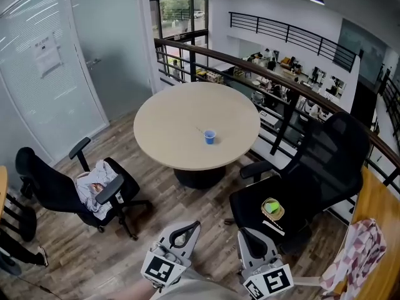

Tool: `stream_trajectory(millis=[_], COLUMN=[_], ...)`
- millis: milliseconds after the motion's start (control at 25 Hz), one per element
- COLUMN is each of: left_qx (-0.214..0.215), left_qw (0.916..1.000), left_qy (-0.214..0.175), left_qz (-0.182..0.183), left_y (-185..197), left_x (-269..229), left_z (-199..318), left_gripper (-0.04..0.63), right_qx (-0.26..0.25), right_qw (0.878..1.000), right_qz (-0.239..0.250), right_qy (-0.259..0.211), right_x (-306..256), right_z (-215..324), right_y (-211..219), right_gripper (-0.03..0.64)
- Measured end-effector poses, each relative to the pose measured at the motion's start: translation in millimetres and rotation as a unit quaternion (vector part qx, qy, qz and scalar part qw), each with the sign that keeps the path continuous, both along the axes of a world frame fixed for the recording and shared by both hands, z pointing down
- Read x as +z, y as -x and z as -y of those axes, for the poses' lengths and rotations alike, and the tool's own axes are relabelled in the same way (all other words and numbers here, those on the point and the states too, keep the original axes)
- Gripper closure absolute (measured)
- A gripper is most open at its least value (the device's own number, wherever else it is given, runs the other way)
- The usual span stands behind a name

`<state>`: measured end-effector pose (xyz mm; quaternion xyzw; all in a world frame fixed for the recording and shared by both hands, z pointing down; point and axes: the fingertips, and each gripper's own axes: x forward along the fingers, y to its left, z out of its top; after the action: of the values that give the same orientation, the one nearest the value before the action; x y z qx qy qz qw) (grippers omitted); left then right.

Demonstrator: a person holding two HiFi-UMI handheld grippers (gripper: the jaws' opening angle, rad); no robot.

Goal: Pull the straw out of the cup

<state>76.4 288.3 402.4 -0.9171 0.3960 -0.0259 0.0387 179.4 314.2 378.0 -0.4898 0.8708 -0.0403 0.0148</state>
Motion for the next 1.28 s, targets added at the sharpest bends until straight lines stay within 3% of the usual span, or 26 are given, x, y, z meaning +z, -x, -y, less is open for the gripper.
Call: stream_trajectory(millis=[400, 640, 1120, 1280], left_qx=[0.001, -0.005, 0.02, 0.03], left_qw=[0.9999, 0.9995, 0.9998, 0.9994], left_qy=[-0.01, -0.028, -0.003, -0.01], left_qz=[-0.011, 0.017, 0.003, 0.013], left_y=[13, 30, 63, 74], left_x=[2, 3, 0, -5], left_z=[65, 120, 254, 295], left_gripper=[0.581, 0.581, 0.581, 0.581], right_qx=[-0.017, -0.015, -0.009, -0.002], right_qw=[1.0, 1.0, 1.0, 1.0], right_qz=[-0.009, -0.012, -0.022, -0.025], right_qy=[-0.001, -0.001, 0.013, 0.015], right_x=[9, 12, 10, 5], right_z=[70, 130, 265, 306], right_y=[27, 41, 79, 89], right_gripper=[0.591, 0.591, 0.591, 0.591])
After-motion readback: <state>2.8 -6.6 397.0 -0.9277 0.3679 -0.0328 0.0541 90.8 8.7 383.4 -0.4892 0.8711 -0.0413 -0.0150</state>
